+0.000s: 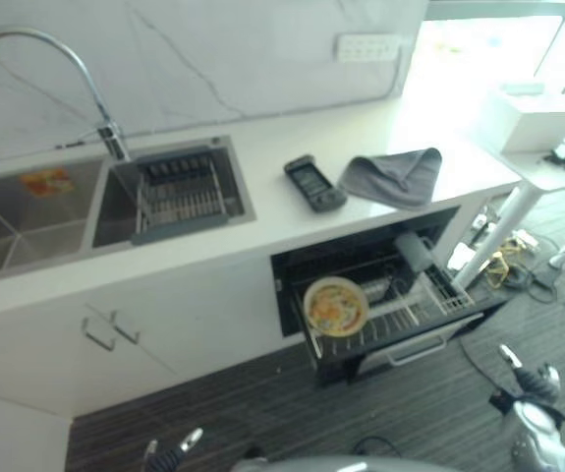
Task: Place the dishes in the dishwasher.
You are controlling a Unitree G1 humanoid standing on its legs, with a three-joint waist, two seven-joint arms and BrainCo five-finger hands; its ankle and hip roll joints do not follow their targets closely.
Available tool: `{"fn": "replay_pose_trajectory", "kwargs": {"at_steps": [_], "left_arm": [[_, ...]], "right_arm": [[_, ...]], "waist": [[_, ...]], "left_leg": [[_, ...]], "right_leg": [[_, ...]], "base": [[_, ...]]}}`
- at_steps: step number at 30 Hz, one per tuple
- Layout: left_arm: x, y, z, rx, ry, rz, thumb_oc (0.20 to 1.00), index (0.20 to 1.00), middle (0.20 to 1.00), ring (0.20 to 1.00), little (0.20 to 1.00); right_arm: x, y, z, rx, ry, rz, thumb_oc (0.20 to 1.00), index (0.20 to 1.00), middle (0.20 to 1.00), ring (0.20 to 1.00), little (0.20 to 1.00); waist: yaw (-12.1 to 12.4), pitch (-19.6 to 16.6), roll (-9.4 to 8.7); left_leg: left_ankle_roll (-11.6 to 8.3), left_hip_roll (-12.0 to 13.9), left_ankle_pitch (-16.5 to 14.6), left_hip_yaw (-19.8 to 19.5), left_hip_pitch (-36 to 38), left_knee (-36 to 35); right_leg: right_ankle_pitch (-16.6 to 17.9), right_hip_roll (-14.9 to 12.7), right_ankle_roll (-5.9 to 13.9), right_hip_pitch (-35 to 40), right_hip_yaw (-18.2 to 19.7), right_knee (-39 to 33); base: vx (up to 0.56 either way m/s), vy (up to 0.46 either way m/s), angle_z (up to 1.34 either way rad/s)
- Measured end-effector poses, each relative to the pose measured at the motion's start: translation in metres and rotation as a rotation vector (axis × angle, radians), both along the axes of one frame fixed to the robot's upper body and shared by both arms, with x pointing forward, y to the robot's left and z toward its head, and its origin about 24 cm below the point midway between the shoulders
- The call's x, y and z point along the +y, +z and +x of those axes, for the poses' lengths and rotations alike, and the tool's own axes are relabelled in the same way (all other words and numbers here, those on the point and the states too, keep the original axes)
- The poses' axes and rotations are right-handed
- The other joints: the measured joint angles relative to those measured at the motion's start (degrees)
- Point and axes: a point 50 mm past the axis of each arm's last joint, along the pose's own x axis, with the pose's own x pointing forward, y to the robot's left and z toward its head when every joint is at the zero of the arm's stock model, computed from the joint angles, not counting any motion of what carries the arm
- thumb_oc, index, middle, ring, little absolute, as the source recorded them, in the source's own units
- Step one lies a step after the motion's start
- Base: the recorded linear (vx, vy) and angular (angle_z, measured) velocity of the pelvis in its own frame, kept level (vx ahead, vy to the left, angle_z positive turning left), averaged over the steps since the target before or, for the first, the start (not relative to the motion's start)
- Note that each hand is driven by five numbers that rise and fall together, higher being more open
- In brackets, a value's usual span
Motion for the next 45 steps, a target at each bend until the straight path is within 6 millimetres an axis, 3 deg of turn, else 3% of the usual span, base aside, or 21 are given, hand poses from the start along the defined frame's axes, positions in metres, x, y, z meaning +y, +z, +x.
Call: {"fn": "replay_pose_trajectory", "kwargs": {"at_steps": [5, 7, 9, 21, 24, 27, 30, 35, 40, 42, 45], "left_arm": [[0.011, 0.003, 0.006, 0.017, -0.031, 0.035, 1.0, 1.0, 1.0, 1.0, 1.0], [0.009, 0.001, 0.006, 0.028, -0.056, 0.035, 1.0, 1.0, 1.0, 1.0, 1.0], [0.008, 0.0, 0.005, 0.039, -0.057, 0.033, 1.0, 1.0, 1.0, 1.0, 1.0], [0.008, -0.002, -0.006, 0.075, -0.086, 0.025, 1.0, 1.0, 1.0, 1.0, 1.0], [0.006, -0.001, 0.005, 0.039, -0.106, 0.015, 1.0, 1.0, 1.0, 1.0, 1.0], [0.007, 0.0, 0.014, 0.023, -0.1, 0.013, 1.0, 1.0, 1.0, 1.0, 1.0], [0.008, -0.002, 0.007, 0.042, -0.066, 0.01, 1.0, 1.0, 1.0, 1.0, 1.0], [0.01, -0.004, -0.016, 0.098, -0.043, 0.011, 1.0, 1.0, 1.0, 1.0, 1.0], [0.011, -0.005, -0.043, 0.162, -0.05, 0.013, 1.0, 1.0, 1.0, 1.0, 1.0], [0.009, -0.005, -0.045, 0.167, -0.076, 0.015, 1.0, 1.0, 1.0, 1.0, 1.0], [0.008, -0.005, -0.044, 0.165, -0.085, 0.013, 1.0, 1.0, 1.0, 1.0, 1.0]], "right_arm": [[0.005, -0.034, -0.026, 0.139, -0.128, 0.147, 1.0, 1.0, 1.0, 1.0, 1.0], [0.008, -0.042, -0.027, 0.144, -0.163, 0.21, 1.0, 1.0, 1.0, 1.0, 1.0], [0.01, -0.045, -0.024, 0.121, -0.185, 0.266, 0.2, 0.2, 0.2, 0.2, 0.2], [0.024, -0.052, -0.004, -0.002, -0.232, 0.489, 0.2, 0.2, 0.2, 0.2, 0.2], [0.021, -0.055, -0.009, 0.0, -0.257, 0.517, 0.2, 0.2, 0.2, 0.2, 0.2], [0.01, -0.053, -0.011, 0.012, -0.281, 0.558, 0.2, 0.2, 0.2, 0.2, 0.2], [0.01, -0.054, -0.014, 0.031, -0.28, 0.6, 0.2, 0.2, 0.2, 0.2, 0.2], [0.018, -0.052, 0.001, 0.031, -0.19, 0.692, 0.2, 0.2, 0.2, 0.2, 0.2], [0.019, -0.047, 0.013, 0.021, -0.114, 0.696, 0.2, 0.2, 0.2, 0.2, 0.2], [0.009, -0.042, 0.015, 0.025, -0.104, 0.662, 0.2, 0.2, 0.2, 0.2, 0.2], [-0.004, -0.026, 0.033, 0.004, -0.067, 0.602, 0.2, 0.2, 0.2, 0.2, 0.2]], "waist": [[0.0, -0.4, 0.79], [0.2, -0.7, 1.18], [0.4, -1.3, 1.34], [3.3, -3.0, 2.31], [3.6, -1.6, 2.95], [3.7, 2.1, 3.41], [3.8, 2.3, 3.08], [7.3, 2.8, 1.92], [9.6, 3.7, 2.56], [10.0, 4.0, 3.13], [10.2, 5.6, 4.55]], "left_leg": [[0.08, -0.1, -0.1, -0.1, 0.5, -0.2], [0.06, -0.1, -0.1, -0.1, 1.3, -0.2], [0.22, -0.1, -0.2, -0.2, 1.2, -0.2], [0.1, -0.6, -0.2, -1.4, 2.0, 0.8], [0.25, -0.6, -3.4, -3.3, -3.4, 10.3], [1.19, -1.3, -6.0, -4.1, -5.9, 14.6], [0.91, -1.7, -6.6, -4.4, -5.8, 14.8], [1.12, -2.4, -6.6, -5.3, -4.8, 15.1], [1.62, -3.1, -6.9, -6.9, -3.5, 15.3], [1.99, -3.7, -6.8, -7.7, -3.4, 15.3], [2.36, -4.3, -7.1, -7.8, -2.9, 15.7]], "right_leg": [[0.1, 0.0, -0.21, 0.5, 0.0, 0.0], [0.1, 0.0, -0.31, 1.3, 0.0, 0.0], [0.0, 0.0, -0.28, 1.4, -0.2, 0.0], [-1.0, 0.0, -0.3, 2.6, -0.8, 0.4], [-4.2, -1.3, -0.72, -1.7, -0.7, 8.6], [-9.0, -4.0, -0.99, -5.7, -0.4, 17.9], [-9.8, -4.8, -0.84, -6.2, -0.2, 19.7], [-10.1, -5.3, -0.56, -4.6, -0.7, 20.1], [-11.3, -5.6, -0.23, -2.3, -1.3, 20.1], [-11.7, -6.1, 0.01, -1.8, -2.1, 20.3], [-12.1, -7.0, 0.0, -1.3, -2.2, 21.3]], "base": [[0.01, -0.048, 0.0], [0.03, -0.045, 0.02], [0.03, -0.046, 0.03], [0.03, -0.015, 0.04], [-0.07, 0.052, 0.11], [0.03, 0.039, 0.11], [0.15, 0.033, 0.06], [0.12, 0.019, 0.12], [0.15, 0.008, 0.16], [0.13, 0.031, 0.19], [0.05, 0.02, 0.08]]}}
